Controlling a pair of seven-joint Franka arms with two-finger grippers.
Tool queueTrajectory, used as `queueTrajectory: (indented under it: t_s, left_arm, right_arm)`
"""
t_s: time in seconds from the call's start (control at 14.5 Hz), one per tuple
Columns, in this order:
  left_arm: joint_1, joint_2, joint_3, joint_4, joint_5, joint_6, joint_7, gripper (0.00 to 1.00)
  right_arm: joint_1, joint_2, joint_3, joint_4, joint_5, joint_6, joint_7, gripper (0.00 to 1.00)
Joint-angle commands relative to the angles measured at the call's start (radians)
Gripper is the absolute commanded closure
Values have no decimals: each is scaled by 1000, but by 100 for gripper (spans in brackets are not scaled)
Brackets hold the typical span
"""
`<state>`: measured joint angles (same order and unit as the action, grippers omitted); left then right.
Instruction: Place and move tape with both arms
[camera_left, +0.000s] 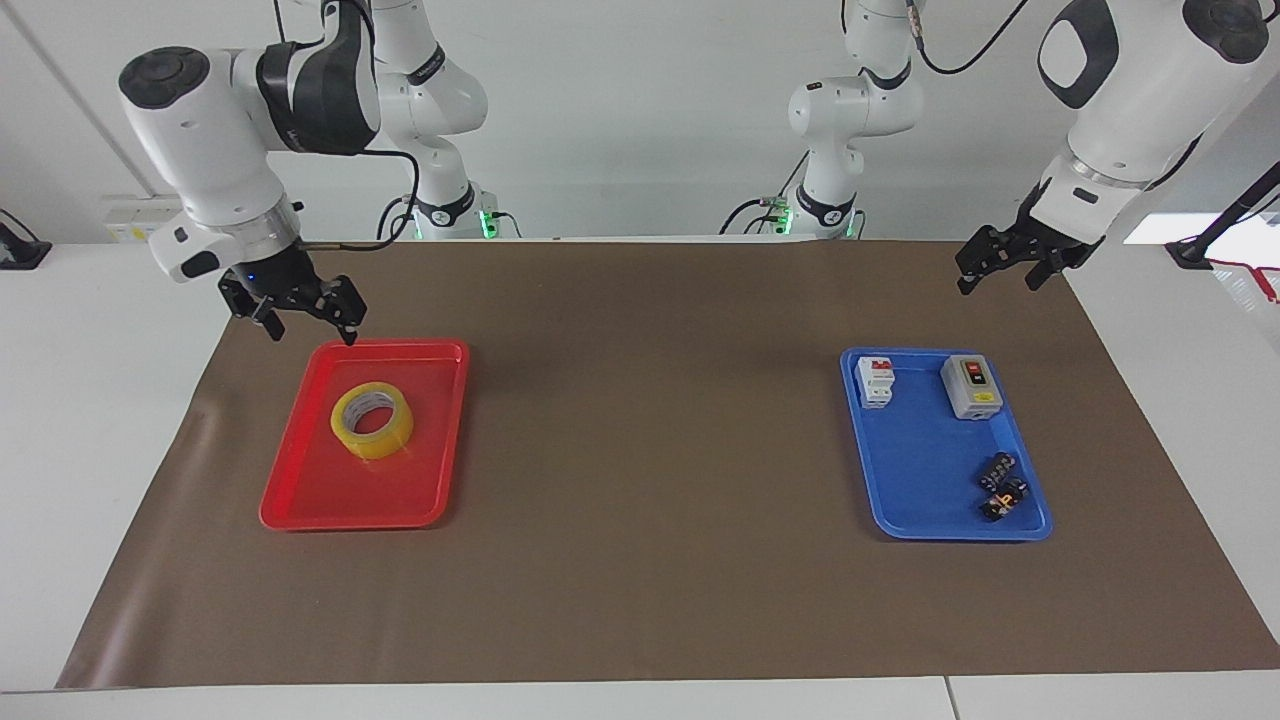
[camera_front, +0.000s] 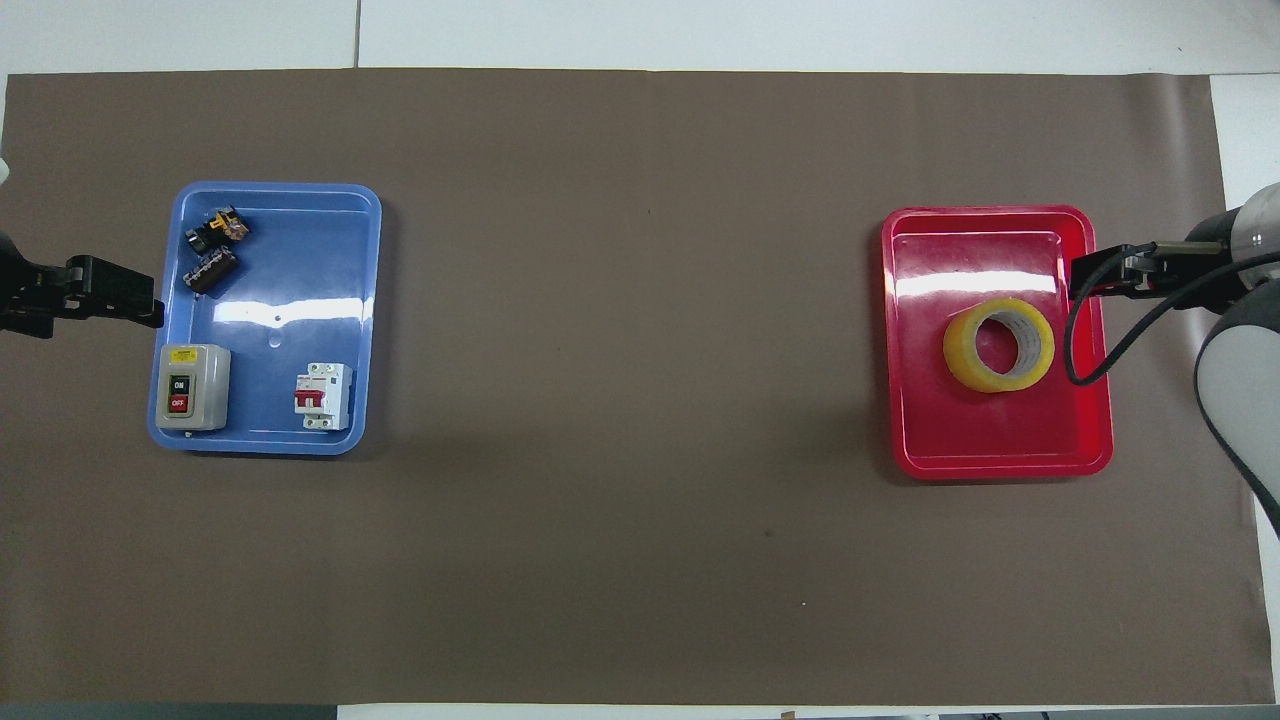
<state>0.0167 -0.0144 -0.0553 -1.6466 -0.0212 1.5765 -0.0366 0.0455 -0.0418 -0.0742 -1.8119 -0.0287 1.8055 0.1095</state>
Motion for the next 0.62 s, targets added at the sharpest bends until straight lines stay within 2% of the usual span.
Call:
queueTrajectory:
  t_s: [0.0,0.35,0.55]
  left_arm:
    - [2,4,3,13,-5,-9,11,0]
    - [2,4,3,13,-5,-9,11,0]
    - [2,4,3,13,-5,-9,11,0]
  right_arm:
    - [-12,-36,7,51,7,-104,32,0]
    - [-12,-14,5,258,-2,-329,26,0]
    - [-10,-13,7,283,1,-385,6,0]
